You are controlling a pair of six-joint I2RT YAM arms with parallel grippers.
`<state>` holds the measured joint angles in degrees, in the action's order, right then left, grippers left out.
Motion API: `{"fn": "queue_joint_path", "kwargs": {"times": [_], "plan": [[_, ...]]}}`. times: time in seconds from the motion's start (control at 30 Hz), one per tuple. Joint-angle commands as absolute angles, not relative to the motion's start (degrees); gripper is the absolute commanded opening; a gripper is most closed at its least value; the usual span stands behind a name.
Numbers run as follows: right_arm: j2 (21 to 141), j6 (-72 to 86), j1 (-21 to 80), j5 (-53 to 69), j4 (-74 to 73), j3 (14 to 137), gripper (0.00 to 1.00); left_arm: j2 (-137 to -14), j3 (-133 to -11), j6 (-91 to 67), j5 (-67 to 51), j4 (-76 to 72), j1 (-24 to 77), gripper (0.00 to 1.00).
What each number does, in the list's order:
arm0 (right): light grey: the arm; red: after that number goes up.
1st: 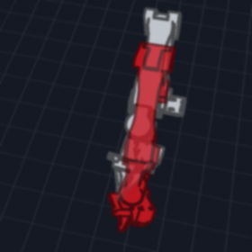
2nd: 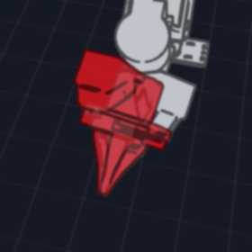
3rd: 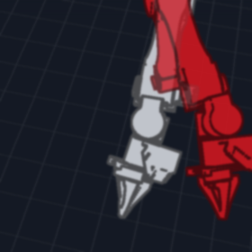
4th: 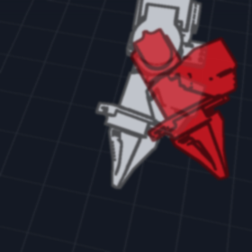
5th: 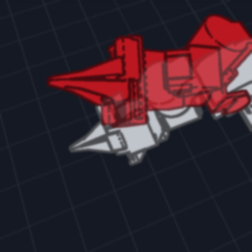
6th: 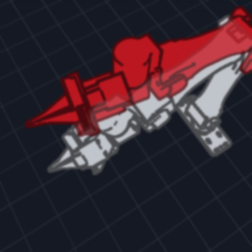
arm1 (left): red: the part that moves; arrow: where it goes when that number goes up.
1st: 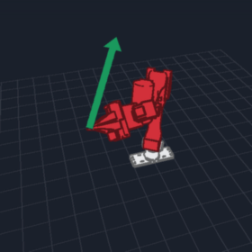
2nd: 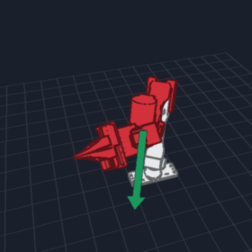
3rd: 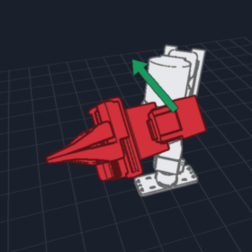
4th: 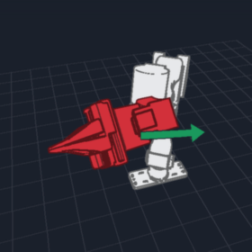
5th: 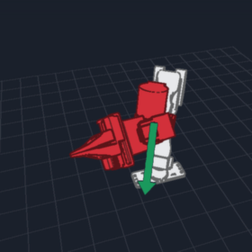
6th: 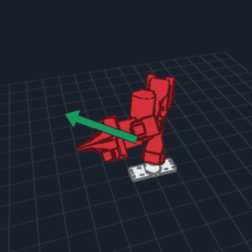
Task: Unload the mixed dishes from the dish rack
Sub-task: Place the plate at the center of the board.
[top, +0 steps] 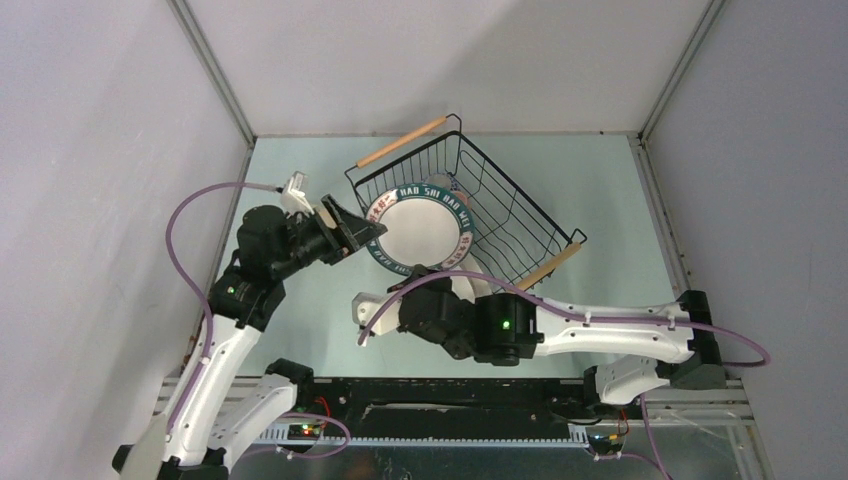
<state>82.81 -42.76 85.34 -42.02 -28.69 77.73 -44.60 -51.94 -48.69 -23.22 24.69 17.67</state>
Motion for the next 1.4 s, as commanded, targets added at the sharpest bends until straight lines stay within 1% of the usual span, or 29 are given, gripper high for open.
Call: {"fn": "queue_joint_path", "kwargs": {"times": [0.0, 0.03, 0.07, 0.1, 0.13, 0.17, 0.2, 0.23, 0.27, 0.3, 0.33, 0.37, 0.4, 0.43, 0.47, 0.5, 0.53, 0.7, 0.73, 0.77, 0.8, 0.87, 1.13, 1.27, 1.37], "plan": [[83.25, -46.22, 86.33, -46.05, -21.83, 80.42, 0.00, -43.18, -51.36, -48.62, -20.65, 23.02, 18.28, 0.53], [83.33, -46.16, 86.41, -46.05, -21.55, 80.42, 0.00, -42.48, -51.13, -48.61, -19.97, 22.85, 18.32, 0.46], [83.45, -46.04, 86.44, -46.05, -21.05, 80.42, 0.00, -42.11, -50.66, -48.65, -18.90, 22.70, 18.31, 0.31], [83.56, -45.96, 86.51, -46.01, -20.85, 80.42, 0.01, -41.31, -50.47, -48.68, -18.37, 22.69, 18.30, 0.24], [83.58, -45.74, 86.56, -45.87, -20.59, 80.42, 0.04, -40.96, -50.17, -48.64, -17.36, 22.81, 18.29, 0.12], [83.52, -45.59, 86.52, -45.74, -20.51, 80.42, 0.06, -40.23, -50.09, -48.50, -16.85, 23.08, 18.33, 0.07], [83.46, -45.15, 86.54, -45.54, -20.49, 80.42, 0.12, -39.89, -49.88, -48.42, -15.95, 23.19, 18.36, 0.01], [83.38, -44.94, 86.55, -45.27, -20.59, 80.42, 0.15, -39.17, -49.81, -48.23, -15.40, 23.64, 18.32, 0.01], [83.31, -44.46, 86.52, -45.04, -20.67, 80.42, 0.22, -38.53, -49.70, -47.85, -14.13, 23.95, 18.29, 0.00], [83.03, -44.20, 86.56, -44.89, -20.83, 80.42, 0.25, -38.12, -49.68, -47.70, -13.44, 24.66, 18.29, 0.00], [82.96, -43.61, 86.57, -44.56, -20.88, 80.42, 0.33, -37.33, -49.62, -47.37, -11.73, 25.03, 18.28, 0.00], [82.53, -43.21, 86.39, -44.38, -21.08, 80.42, 0.37, -36.81, -49.51, -47.24, -10.88, 25.81, 18.33, 0.00], [82.26, -42.33, 86.35, -43.92, -21.18, 80.42, 0.45, -35.79, -49.22, -47.01, -8.72, 26.18, 18.25, 0.00], [81.67, -41.86, 86.21, -43.67, -21.47, 80.42, 0.49, -35.30, -49.00, -47.02, -7.65, 26.85, 18.22, 0.00], [81.35, -40.81, 86.08, -43.09, -21.59, 80.42, 0.57, -34.18, -48.46, -47.13, -5.30, 27.22, 18.20, 0.00], [80.63, -40.27, 85.77, -42.81, -21.92, 80.42, 0.60, -33.66, -48.14, -47.25, -4.05, 28.00, 18.20, 0.00], [80.22, -39.09, 85.60, -42.15, -22.12, 80.42, 0.66, -32.63, -47.52, -47.56, -1.67, 28.24, 18.19, 0.00], [76.86, -33.62, 83.00, -39.36, -24.48, 80.42, 0.81, -28.66, -44.67, -49.60, 8.29, 31.94, 18.20, 0.00], [76.40, -32.81, 82.50, -38.97, -24.89, 80.42, 0.93, -27.42, -44.31, -50.52, 9.51, 32.58, 18.19, 0.00], [75.61, -31.38, 81.47, -38.39, -25.71, 80.42, 0.96, -26.68, -43.49, -50.93, 11.76, 33.74, 18.22, 0.00], [74.82, -30.50, 80.94, -38.23, -26.29, 80.42, 0.99, -25.15, -43.01, -51.86, 12.69, 34.32, 18.25, 0.00], [73.61, -27.70, 77.91, -37.36, -27.30, 80.42, 0.99, -22.85, -41.62, -53.32, 15.20, 35.67, 18.20, 0.00], [67.78, -14.42, 66.17, -28.53, -31.33, 80.08, 1.00, -15.67, -34.55, -59.34, 24.39, 42.62, 18.19, 0.00], [65.57, -9.59, 60.79, -24.25, -32.42, 79.00, 1.00, -14.48, -29.19, -61.99, 24.81, 41.69, 18.26, 0.00], [65.17, -7.52, 57.05, -21.62, -34.57, 78.93, 1.00, -16.53, -26.66, -62.60, 23.13, 38.65, 18.26, 0.00]]}}
